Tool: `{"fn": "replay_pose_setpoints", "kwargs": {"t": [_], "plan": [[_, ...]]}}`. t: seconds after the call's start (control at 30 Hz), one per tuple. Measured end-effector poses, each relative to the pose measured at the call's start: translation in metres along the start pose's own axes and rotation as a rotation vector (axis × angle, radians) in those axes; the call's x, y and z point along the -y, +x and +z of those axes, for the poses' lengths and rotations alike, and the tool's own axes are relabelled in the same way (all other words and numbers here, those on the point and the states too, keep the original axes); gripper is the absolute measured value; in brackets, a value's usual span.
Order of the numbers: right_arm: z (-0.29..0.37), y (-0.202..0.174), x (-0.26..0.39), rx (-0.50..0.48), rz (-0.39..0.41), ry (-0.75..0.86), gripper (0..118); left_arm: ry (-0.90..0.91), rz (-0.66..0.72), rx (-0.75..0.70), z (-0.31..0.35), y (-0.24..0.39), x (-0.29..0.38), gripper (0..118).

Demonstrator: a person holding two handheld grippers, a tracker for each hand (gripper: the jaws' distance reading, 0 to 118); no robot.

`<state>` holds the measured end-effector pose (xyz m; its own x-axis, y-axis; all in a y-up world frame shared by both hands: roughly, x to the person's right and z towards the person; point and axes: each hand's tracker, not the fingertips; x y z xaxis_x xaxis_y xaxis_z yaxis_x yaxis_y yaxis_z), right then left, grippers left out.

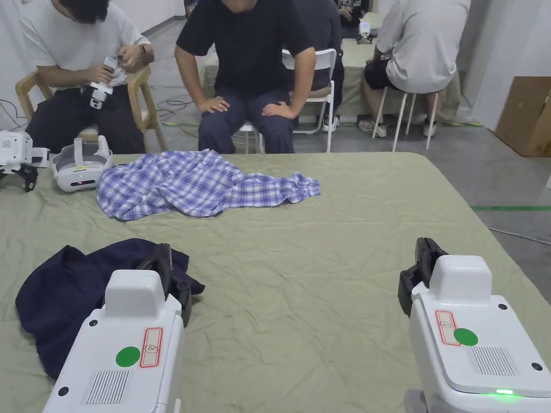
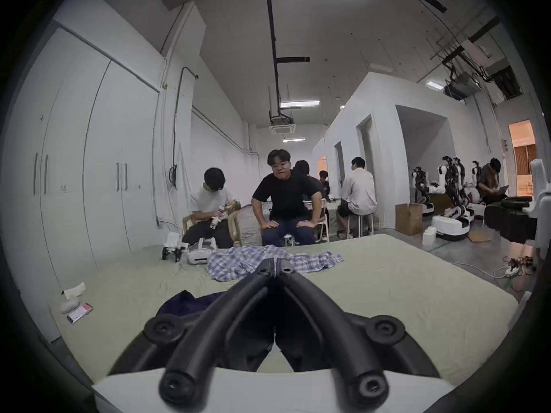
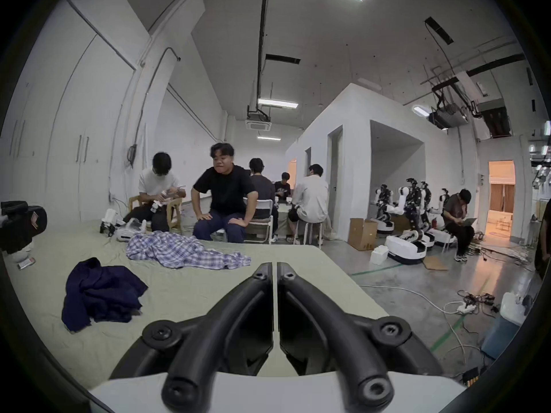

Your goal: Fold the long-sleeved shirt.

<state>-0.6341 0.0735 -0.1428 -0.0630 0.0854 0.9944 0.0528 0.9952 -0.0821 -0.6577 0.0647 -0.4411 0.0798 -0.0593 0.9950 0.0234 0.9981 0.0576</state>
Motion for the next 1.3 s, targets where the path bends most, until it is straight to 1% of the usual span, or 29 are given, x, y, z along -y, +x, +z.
{"fn": "replay_pose_setpoints", "kwargs": {"t": [0.07,0.17,0.3,0.4,0.43,0.5,0.6,0.67,0.7,0.73,0.77,0.8,0.83,0.87,0.9,0.93,0.97,1.03,1.13,1.2,1.23,1.3], "plan": [[-0.003,-0.021,-0.004,-0.059,-0.003,0.013,2,0.002,0.003,-0.040,0.005,-0.015,0.001,3],[-0.010,-0.068,-0.007,-0.181,-0.014,0.026,2,0.002,-0.014,-0.127,0.023,-0.047,0.000,3],[-0.008,-0.141,-0.012,-0.366,-0.037,0.052,2,-0.008,-0.005,-0.291,0.052,-0.105,0.001,3],[-0.001,-0.184,-0.013,-0.460,-0.044,0.059,2,-0.021,-0.013,-0.381,0.071,-0.136,0.002,3],[0.001,-0.195,-0.014,-0.486,-0.045,0.060,2,-0.025,-0.019,-0.401,0.076,-0.143,0.002,3],[0.002,-0.209,-0.015,-0.509,-0.045,0.056,2,-0.026,-0.016,-0.410,0.081,-0.151,0.002,3],[0.001,-0.221,-0.016,-0.539,-0.042,0.050,2,-0.049,-0.019,-0.405,0.081,-0.154,0.002,3],[0.000,-0.223,-0.016,-0.548,-0.038,0.045,2,-0.093,-0.005,-0.366,0.072,-0.155,0.002,3],[0.000,-0.224,-0.016,-0.549,-0.037,0.043,2,-0.124,0.009,-0.332,0.064,-0.157,0.003,6],[-0.001,-0.223,-0.015,-0.549,-0.035,0.042,2,-0.170,0.022,-0.304,0.053,-0.159,0.003,17],[-0.001,-0.222,-0.013,-0.554,-0.028,0.039,2,-0.245,0.043,-0.284,0.037,-0.163,0.004,34],[-0.002,-0.221,-0.011,-0.555,-0.022,0.036,2,-0.330,0.083,-0.261,0.019,-0.169,0.005,74],[-0.004,-0.220,-0.009,-0.552,-0.018,0.034,2,-0.419,0.118,-0.241,-0.004,-0.176,0.009,100],[-0.005,-0.219,-0.006,-0.550,-0.015,0.029,2,-0.501,0.157,-0.201,-0.026,-0.183,0.015,111],[-0.008,-0.218,-0.003,-0.547,-0.014,0.021,2,-0.544,0.168,-0.177,-0.044,-0.191,0.019,107],[-0.010,-0.217,0.001,-0.544,-0.015,0.012,2,-0.564,0.199,-0.141,-0.068,-0.197,0.025,107],[-0.014,-0.217,0.005,-0.541,-0.014,0.003,2,-0.608,0.203,-0.135,-0.096,-0.204,0.034,109],[-0.022,-0.218,0.012,-0.539,-0.010,-0.016,2,-0.697,0.162,-0.116,-0.150,-0.213,0.056,109],[-0.035,-0.223,0.025,-0.539,-0.004,-0.052,2,-0.862,0.166,-0.060,-0.225,-0.215,0.109,109],[-0.044,-0.226,0.035,-0.539,0.004,-0.080,2,-0.959,0.184,-0.043,-0.265,-0.216,0.144,105],[-0.049,-0.228,0.040,-0.541,0.010,-0.095,2,-1.010,0.166,-0.064,-0.282,-0.214,0.159,102],[-0.058,-0.231,0.048,-0.540,0.031,-0.126,2,-1.038,0.150,-0.093,-0.300,-0.212,0.184,99]]}}
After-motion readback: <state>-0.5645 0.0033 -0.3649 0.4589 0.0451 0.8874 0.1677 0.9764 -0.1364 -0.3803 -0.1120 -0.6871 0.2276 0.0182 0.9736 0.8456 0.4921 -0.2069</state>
